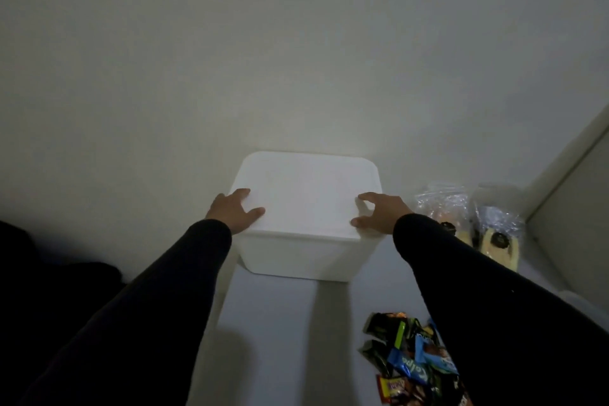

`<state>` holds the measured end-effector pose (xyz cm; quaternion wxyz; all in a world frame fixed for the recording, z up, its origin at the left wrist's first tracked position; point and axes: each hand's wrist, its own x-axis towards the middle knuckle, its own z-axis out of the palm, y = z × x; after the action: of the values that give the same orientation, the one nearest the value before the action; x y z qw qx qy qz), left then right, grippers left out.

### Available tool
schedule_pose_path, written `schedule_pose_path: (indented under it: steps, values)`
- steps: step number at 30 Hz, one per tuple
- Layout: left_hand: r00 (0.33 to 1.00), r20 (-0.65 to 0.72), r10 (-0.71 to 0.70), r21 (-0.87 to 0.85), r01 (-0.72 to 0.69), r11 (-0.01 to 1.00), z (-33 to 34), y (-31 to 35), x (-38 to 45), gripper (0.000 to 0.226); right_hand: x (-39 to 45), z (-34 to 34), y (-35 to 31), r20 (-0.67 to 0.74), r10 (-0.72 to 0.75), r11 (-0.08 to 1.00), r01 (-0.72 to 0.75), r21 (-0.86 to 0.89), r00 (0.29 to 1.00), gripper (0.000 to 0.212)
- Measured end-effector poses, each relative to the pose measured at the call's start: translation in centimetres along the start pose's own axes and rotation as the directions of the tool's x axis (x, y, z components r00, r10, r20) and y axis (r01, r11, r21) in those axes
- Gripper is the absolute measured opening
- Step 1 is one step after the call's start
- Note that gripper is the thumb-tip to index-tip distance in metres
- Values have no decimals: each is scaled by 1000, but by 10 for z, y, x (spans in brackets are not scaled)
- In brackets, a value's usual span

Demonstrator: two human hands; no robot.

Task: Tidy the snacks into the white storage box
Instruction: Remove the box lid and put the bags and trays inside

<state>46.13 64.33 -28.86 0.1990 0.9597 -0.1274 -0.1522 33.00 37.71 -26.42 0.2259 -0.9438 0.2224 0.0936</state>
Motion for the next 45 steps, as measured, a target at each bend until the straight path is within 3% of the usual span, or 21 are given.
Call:
schedule_pose_path:
  steps: [7, 15, 26, 37, 45]
  values:
    - [993, -58, 99, -88, -103, 991, -12, -4, 32, 74, 19, -4, -7, -33, 105, 995, -105, -1, 994, 77]
    - [981, -159, 110, -255, -148, 956, -29, -4, 21, 69, 5, -24, -23, -94, 87, 996, -86, 10, 992, 81]
    - [962, -247, 118, -300, -192, 934, -33, -23, -86, 69, -92, -3, -24, -111, 35, 998, -28, 62, 993, 88]
    - [991, -129, 15, -327, -57, 943, 51, -90, -227, 69, -212, 111, 14, 34, 97, 990, -100, 99, 995, 90]
    - [998, 21, -64, -301, 68, 951, 121, -142, -249, 70, -225, 194, 36, 192, 177, 980, -190, 52, 965, 95]
